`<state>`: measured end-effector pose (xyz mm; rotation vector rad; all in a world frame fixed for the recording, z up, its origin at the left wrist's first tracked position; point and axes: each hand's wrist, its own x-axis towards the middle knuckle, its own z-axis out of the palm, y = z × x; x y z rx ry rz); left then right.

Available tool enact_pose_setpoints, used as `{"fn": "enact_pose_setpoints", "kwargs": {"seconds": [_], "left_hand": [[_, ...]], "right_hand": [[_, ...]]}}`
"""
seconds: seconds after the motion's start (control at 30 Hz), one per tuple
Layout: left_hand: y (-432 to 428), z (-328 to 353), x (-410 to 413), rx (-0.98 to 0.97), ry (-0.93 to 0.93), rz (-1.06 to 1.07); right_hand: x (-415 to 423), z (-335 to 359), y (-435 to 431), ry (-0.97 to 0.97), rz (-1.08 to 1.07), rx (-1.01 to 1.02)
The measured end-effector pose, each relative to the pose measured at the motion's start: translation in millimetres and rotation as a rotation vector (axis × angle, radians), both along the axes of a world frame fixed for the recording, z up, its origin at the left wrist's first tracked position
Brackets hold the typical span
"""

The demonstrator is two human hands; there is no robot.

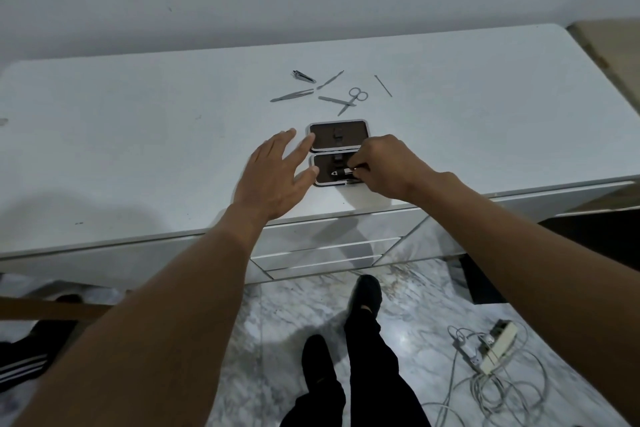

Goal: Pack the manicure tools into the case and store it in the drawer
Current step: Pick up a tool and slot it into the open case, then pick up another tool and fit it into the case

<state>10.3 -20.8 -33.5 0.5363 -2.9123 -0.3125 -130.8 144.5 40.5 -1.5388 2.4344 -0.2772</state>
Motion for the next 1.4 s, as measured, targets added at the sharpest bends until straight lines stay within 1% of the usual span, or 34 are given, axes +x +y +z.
{"fn": "enact_pose_setpoints", "kwargs": {"seconds": [0.13,0.33,0.53,0.6,0.77,0.87,1.1,1.4], "left_hand": [[-1,0,0,0.027,0.01,0.017],[0,0,-1,0.056,0.024,0.025],[0,1,0,0.074,0.021,0.034],[0,3,-1,0.078,0.015,0.034],[1,5,0,0.07,0.01,0.018],[0,5,0,0.052,0.006,0.015],[2,10,-1,0.09,0.007,0.039],[2,12,-3,0.083,-0.017,0.04]], "right_hand": [[1,2,-4,-0.041,-0.023,-0.023],[-3,3,-4,-0.11,-0.031,0.001],[-3,7,-5,-0.125,-0.017,0.017],[-7,10,-5,-0.146,-0.045,-0.014],[-27,20,-13,-0.13,-0.176,-0.087],[-37,25,-28,-0.101,-0.203,-0.104],[-59,24,-91,-0.066,-0.23,-0.113],[-80,5,-171,0.027,-0.126,-0.032]]}}
